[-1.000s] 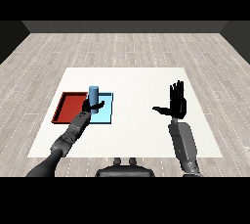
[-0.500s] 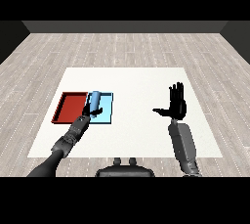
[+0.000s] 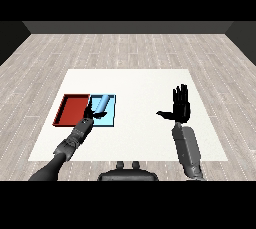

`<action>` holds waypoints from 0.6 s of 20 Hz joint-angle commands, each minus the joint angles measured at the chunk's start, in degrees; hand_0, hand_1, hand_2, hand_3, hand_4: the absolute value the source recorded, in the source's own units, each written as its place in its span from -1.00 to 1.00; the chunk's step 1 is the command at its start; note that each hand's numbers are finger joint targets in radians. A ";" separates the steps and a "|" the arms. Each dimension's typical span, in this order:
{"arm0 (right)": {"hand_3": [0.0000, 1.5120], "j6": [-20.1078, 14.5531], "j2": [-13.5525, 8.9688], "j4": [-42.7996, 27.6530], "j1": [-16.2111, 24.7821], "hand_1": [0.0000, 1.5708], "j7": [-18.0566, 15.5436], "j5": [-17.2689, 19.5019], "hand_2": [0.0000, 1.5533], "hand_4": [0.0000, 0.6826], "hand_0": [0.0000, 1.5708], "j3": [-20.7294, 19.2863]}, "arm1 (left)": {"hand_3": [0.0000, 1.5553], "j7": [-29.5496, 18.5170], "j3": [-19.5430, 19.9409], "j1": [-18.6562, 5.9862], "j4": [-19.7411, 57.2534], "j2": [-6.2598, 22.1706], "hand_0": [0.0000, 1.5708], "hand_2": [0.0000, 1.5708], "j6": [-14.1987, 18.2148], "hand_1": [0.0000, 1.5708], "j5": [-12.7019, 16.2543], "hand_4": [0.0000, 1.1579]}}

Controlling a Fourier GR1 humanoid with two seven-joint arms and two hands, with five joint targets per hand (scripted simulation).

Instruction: Pick the blue can and put it in the blue box

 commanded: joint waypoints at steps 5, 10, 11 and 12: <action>-1.00 0.24 0.54 -1.87 -0.84 -1.00 0.48 -0.18 -1.00 -1.00 -1.00 0.51 | -1.00 -16.68 6.36 0.72 -10.67 -0.01 -1.00 -1.00 4.94 -1.00 4.76 -1.00; -1.00 1.85 -0.69 -2.41 0.63 -1.00 0.77 0.74 -1.00 -1.00 -1.00 1.65 | -1.00 -28.71 7.40 2.07 -22.81 -2.27 -1.00 -1.00 -8.70 -1.00 7.09 -1.00; -1.00 1.40 -0.31 -2.15 2.74 -1.00 0.25 1.18 -1.00 -1.00 -1.00 1.67 | -1.00 -30.89 7.61 4.07 -24.19 -1.94 -1.00 -1.00 -12.12 -1.00 7.70 -1.00; -1.00 1.98 -1.40 -0.82 0.80 -1.00 1.16 1.75 -1.00 -1.00 -1.00 1.96 | -1.00 -30.77 7.59 3.53 -26.81 -2.57 -1.00 -1.00 -15.07 -1.00 8.58 -1.00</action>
